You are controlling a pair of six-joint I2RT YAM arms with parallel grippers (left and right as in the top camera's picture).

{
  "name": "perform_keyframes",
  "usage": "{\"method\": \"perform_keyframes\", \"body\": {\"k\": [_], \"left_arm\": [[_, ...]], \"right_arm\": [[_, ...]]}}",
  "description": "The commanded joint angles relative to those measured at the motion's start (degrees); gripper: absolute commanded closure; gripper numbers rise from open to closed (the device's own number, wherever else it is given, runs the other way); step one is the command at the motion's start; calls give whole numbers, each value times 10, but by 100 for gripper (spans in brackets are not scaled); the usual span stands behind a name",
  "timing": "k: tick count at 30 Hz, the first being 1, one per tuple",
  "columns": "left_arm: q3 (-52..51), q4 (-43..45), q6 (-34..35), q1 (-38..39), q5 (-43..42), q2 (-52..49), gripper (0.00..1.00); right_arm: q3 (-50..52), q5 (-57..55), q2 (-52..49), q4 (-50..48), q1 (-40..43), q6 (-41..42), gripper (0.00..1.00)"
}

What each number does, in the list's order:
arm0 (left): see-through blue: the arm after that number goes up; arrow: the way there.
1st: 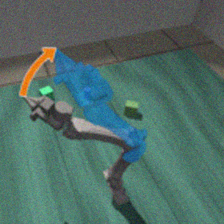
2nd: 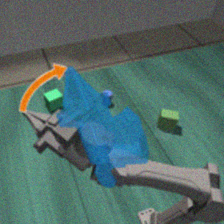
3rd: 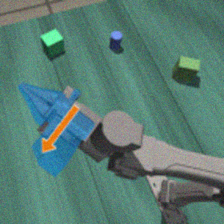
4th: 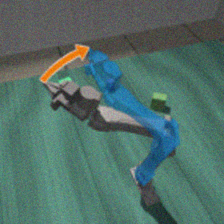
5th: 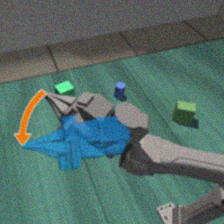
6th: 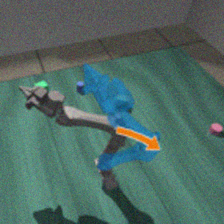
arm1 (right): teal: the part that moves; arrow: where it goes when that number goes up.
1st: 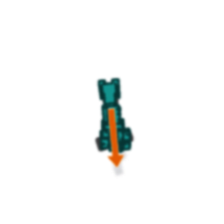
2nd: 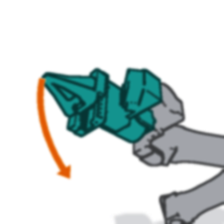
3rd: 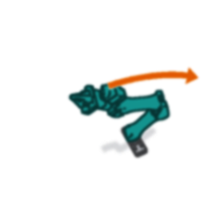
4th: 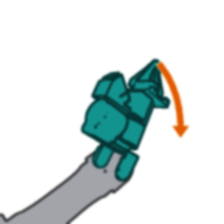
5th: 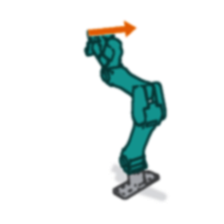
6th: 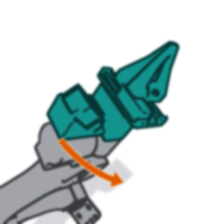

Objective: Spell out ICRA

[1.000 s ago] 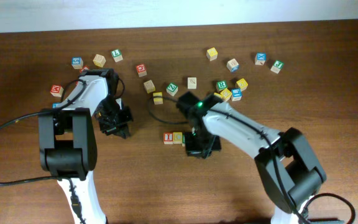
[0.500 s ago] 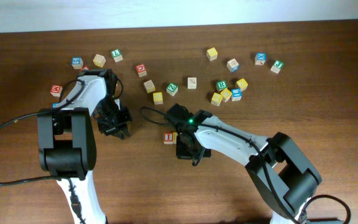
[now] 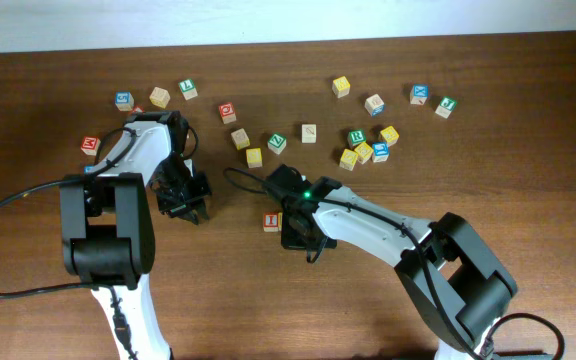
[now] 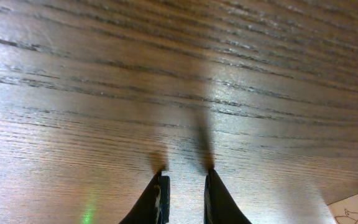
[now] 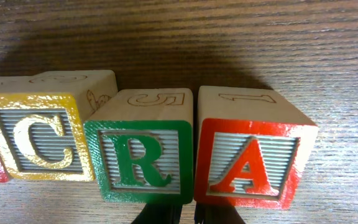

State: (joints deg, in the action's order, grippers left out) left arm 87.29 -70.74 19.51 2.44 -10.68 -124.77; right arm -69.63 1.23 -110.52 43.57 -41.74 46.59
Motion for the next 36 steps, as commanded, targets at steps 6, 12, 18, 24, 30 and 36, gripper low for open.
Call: {"method": "perform_keyframes", "body": {"k": [6, 12, 18, 24, 30, 36], "left_arm": [[-3, 1, 8, -4, 22, -22, 87], [-3, 1, 8, -3, 22, -22, 86], [-3, 2, 8, -3, 22, -22, 85], [-3, 2, 8, -3, 21, -22, 84], [-3, -29, 7, 9, 19, -22, 91], [-3, -12, 9, 82, -1, -22, 90]], "right_arm": [[6, -27, 4, -6, -2, -7, 95], [6, -35, 4, -17, -2, -22, 94], [6, -32, 4, -18, -2, -37, 94], [-16, 51, 5, 47, -2, -60, 95], [-130, 40, 8, 231, 75, -64, 96], [-92, 48, 3, 193, 199, -132, 96]]}}
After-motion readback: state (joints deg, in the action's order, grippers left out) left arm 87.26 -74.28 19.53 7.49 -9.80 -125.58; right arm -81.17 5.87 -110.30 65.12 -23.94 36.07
